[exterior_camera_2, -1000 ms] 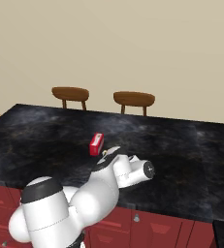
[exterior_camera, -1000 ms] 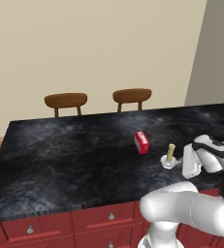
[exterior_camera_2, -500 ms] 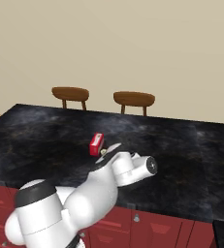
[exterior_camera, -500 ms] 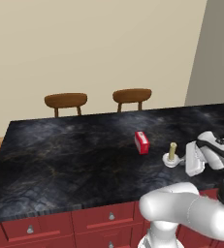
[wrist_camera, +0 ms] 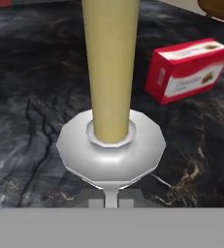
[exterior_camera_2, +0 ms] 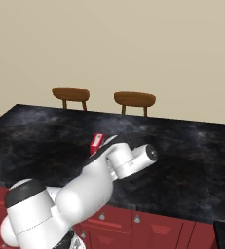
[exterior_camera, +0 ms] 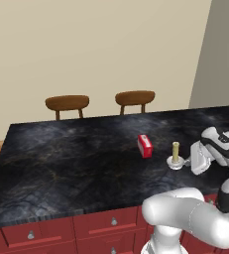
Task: Pick the jar and candle from the dining table and place them in the open cabinet. Close the cabinet after placing the objects.
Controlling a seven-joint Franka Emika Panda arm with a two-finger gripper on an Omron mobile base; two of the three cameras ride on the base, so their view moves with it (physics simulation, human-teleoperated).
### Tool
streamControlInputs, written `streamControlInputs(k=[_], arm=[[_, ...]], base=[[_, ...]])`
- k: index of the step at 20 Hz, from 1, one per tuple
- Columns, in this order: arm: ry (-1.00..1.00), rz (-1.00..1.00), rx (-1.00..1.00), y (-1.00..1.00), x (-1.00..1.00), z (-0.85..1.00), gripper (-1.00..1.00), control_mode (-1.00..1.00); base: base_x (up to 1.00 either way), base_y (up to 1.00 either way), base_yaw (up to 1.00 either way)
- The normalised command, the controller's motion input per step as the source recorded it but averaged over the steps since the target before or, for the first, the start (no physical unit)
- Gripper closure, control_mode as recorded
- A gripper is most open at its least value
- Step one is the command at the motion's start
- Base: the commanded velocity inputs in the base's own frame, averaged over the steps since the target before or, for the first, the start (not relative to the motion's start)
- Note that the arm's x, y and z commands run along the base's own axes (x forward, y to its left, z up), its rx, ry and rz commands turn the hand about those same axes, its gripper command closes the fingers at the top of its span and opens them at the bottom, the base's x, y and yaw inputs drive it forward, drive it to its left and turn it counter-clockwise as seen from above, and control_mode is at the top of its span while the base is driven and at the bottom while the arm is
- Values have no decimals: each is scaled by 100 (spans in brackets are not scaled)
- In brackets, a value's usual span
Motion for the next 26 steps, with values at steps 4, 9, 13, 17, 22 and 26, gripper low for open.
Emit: streamControlInputs(k=[4, 9, 13, 17, 22, 26], arm=[[6, 1, 0, 20, -22, 19, 100, -100], [-1, 10, 0, 29, -19, 11, 100, -100], [-5, 14, 0, 26, -13, 8, 100, -100], [-3, 15, 0, 28, 0, 7, 100, -100], [0, 12, 3, 30, -1, 7, 100, -100], [-11, 5, 8, 15, -21, 3, 100, -100]], base=[[0, 0, 0], [0, 0, 0], [0, 0, 0], [0, 0, 0], [0, 0, 0], [0, 0, 0]])
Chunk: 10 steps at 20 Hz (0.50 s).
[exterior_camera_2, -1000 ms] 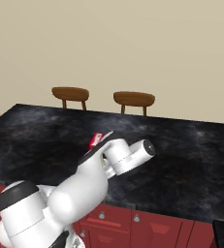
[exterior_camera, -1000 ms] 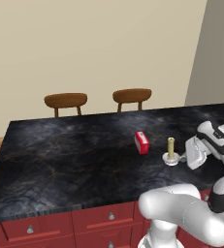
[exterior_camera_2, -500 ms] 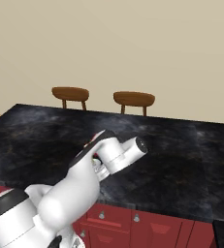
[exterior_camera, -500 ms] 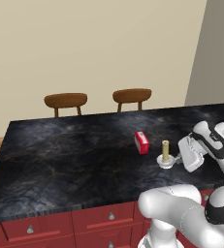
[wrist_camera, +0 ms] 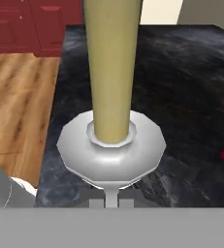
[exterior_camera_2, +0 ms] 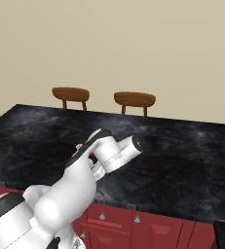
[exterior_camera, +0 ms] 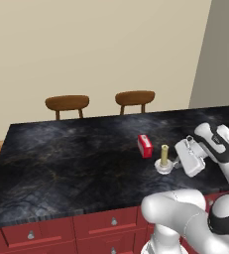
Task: Pick the jar and candle from the dining table and place them in the open cabinet. Close the cabinet after placing the objects.
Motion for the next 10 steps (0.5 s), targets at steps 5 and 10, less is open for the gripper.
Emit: streamControlInputs(k=[5, 10], arm=[[-17, 5, 28, 0, -30, 16, 100, -100], [-9, 3, 25, 0, -20, 46, 100, -100]], base=[[0, 0, 0], [0, 0, 0]])
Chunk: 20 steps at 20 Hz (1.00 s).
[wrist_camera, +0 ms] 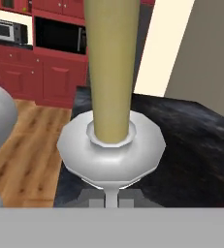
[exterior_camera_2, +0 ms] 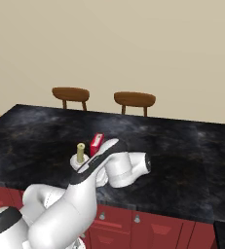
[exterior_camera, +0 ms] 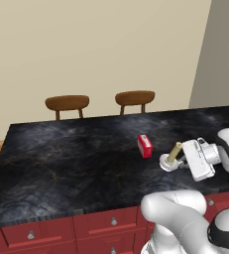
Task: Pick the jar and candle from the dining table and place them in the open cabinet. Close the cabinet after placing the objects.
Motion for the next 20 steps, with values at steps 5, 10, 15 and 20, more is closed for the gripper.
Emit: streamControlInputs(k=[5, 10, 15, 20], arm=[[-5, 1, 12, 0, -13, 53, 100, -100], [-4, 0, 6, 0, -16, 56, 100, -100], [-2, 0, 2, 6, -8, 42, 100, -100], [0, 0, 0, 8, -7, 40, 100, -100]], base=[[0, 0, 0], [0, 0, 0], [0, 0, 0], [0, 0, 0]])
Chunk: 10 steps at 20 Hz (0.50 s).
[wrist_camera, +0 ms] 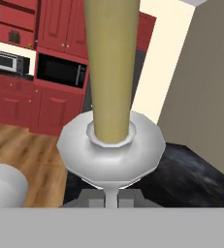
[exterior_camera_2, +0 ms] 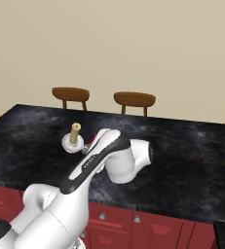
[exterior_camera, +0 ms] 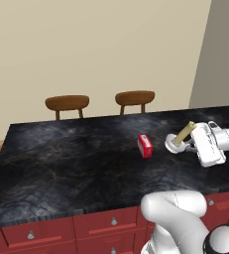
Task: Pick the jar and candle from the dining table and place them in the open cabinet. Close the cabinet after placing the objects.
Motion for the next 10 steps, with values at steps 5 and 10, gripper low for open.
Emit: streamControlInputs(k=[5, 10], arm=[[0, 0, 0, 7, -10, 39, 100, -100], [2, 0, 0, 11, -3, 9, 100, -100]], base=[[0, 0, 0], [0, 0, 0]])
